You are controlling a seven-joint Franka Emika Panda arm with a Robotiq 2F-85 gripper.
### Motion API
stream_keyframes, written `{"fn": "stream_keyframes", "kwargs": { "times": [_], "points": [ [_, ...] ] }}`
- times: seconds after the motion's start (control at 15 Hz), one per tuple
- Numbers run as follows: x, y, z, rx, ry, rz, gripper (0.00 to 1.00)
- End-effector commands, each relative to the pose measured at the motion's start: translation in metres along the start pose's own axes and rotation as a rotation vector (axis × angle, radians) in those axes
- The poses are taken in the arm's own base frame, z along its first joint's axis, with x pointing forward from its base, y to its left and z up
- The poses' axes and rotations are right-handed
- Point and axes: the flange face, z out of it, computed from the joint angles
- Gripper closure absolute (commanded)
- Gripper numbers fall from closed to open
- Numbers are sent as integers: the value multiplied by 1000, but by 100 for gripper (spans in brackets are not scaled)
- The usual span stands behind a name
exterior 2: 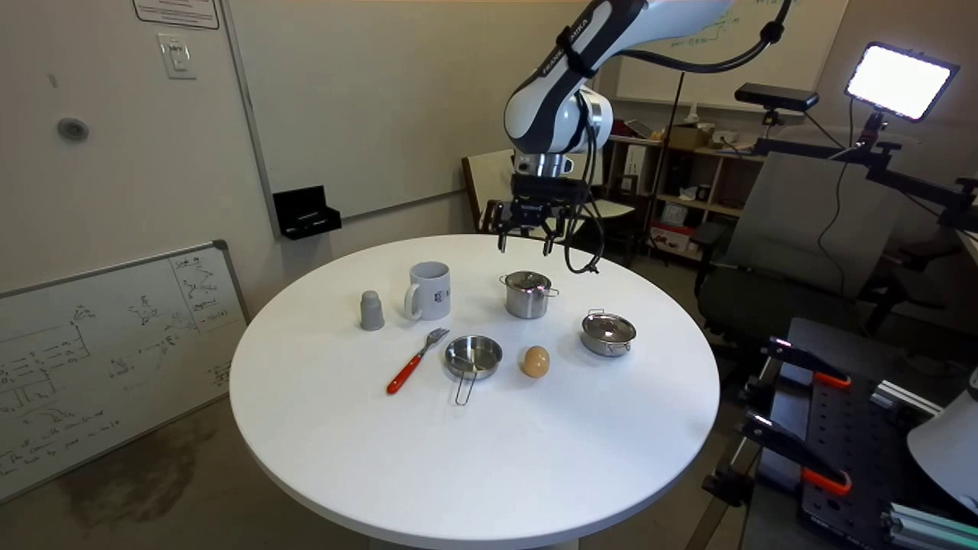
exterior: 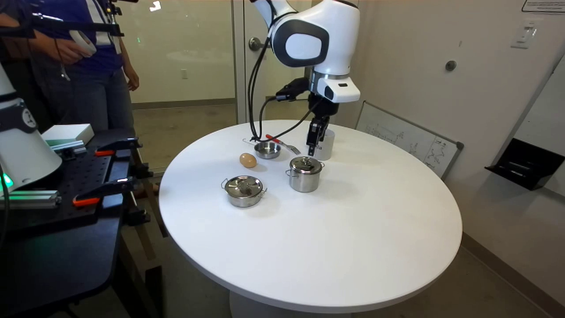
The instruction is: Open the silver pot
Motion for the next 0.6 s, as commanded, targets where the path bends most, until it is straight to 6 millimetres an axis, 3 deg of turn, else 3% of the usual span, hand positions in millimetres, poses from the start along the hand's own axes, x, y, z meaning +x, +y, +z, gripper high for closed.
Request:
{"fn": "stream_keyframes", "kwargs": {
  "times": [0.0, 0.53],
  "points": [
    [-12, -11, -5, -25, -11, 62, 0],
    [-24, -1, 12, -103, -59, 160, 0]
  ]
}}
